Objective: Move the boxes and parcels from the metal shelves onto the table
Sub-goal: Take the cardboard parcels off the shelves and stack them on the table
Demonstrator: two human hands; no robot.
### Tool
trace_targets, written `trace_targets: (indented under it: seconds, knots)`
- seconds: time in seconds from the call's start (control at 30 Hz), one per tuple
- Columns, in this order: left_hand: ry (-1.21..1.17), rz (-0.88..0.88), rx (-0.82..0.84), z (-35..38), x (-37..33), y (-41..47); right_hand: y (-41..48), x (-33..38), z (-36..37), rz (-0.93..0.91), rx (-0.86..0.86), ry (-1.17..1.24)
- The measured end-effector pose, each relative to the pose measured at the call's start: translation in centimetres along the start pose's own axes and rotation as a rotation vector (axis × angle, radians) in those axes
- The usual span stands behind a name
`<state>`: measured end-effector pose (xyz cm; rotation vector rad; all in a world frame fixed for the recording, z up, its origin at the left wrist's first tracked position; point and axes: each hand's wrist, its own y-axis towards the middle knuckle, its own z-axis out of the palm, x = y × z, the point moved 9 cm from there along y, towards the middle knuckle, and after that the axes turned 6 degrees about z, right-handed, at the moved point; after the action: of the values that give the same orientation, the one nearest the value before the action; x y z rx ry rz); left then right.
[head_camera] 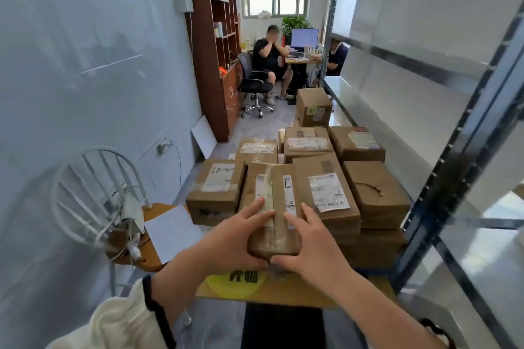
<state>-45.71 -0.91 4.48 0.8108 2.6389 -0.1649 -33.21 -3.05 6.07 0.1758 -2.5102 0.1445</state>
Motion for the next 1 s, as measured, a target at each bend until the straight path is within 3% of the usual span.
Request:
trace_targets:
  seconds: [0.43,0.73,1.0]
  knots:
    - [0.011,-0.077,-0.065,-9.0,12.7,14.6,21.9,4.1,-3.0,-0.082,0.009,0.009]
    - [0.096,-0.052,-0.002,-12.7,23.5,24.8,36.9,4.2,-0.7,0.049,-0.007,0.047]
    - [0.104,-0.023,0.082,-11.9,30.4,29.8,43.9,3.9,2.7,0.120,0.001,0.112]
